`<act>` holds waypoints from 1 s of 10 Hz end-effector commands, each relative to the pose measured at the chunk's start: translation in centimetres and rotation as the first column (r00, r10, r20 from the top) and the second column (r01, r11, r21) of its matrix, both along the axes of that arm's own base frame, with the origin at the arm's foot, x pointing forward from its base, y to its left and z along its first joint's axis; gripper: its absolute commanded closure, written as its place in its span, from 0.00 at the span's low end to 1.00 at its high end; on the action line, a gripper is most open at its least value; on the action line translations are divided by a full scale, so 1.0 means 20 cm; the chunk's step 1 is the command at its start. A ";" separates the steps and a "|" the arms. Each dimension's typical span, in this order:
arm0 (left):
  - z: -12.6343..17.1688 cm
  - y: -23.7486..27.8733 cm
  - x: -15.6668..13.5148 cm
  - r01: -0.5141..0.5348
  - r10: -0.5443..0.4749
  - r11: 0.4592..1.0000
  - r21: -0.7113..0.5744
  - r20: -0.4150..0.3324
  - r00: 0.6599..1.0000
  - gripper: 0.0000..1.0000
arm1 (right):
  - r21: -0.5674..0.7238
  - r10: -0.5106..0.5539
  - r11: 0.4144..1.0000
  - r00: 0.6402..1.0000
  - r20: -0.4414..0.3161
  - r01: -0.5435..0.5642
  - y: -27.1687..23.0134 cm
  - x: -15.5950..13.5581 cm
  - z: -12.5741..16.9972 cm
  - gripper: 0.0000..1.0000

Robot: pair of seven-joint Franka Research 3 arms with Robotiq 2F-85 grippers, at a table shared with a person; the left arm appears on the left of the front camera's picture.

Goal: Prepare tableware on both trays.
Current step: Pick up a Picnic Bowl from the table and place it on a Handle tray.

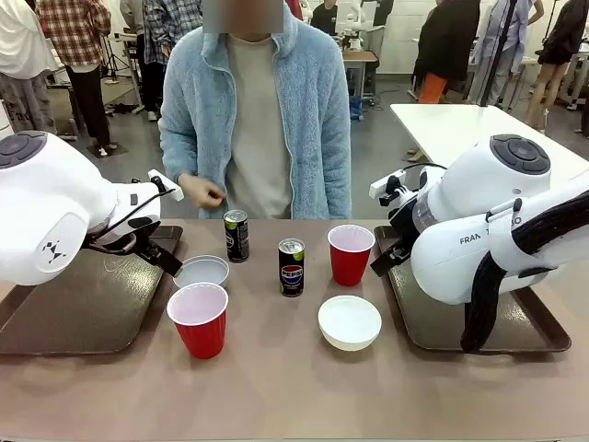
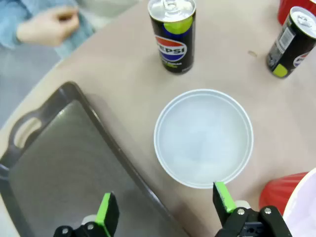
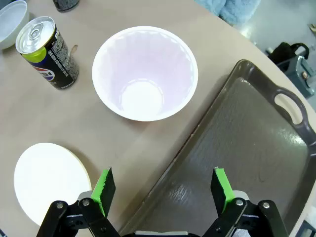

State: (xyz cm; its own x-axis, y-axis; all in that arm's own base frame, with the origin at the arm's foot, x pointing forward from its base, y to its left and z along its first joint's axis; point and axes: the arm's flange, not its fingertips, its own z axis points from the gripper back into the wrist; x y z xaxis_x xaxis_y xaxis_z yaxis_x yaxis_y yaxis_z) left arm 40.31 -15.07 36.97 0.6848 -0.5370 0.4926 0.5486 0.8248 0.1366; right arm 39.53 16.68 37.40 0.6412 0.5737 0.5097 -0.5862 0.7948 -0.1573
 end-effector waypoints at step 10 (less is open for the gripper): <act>0.01 0.00 0.00 -0.001 0.001 1.000 -0.002 0.005 1.000 0.00 | 0.000 0.000 1.000 1.000 0.000 0.000 0.00 0.00 0.00 0.00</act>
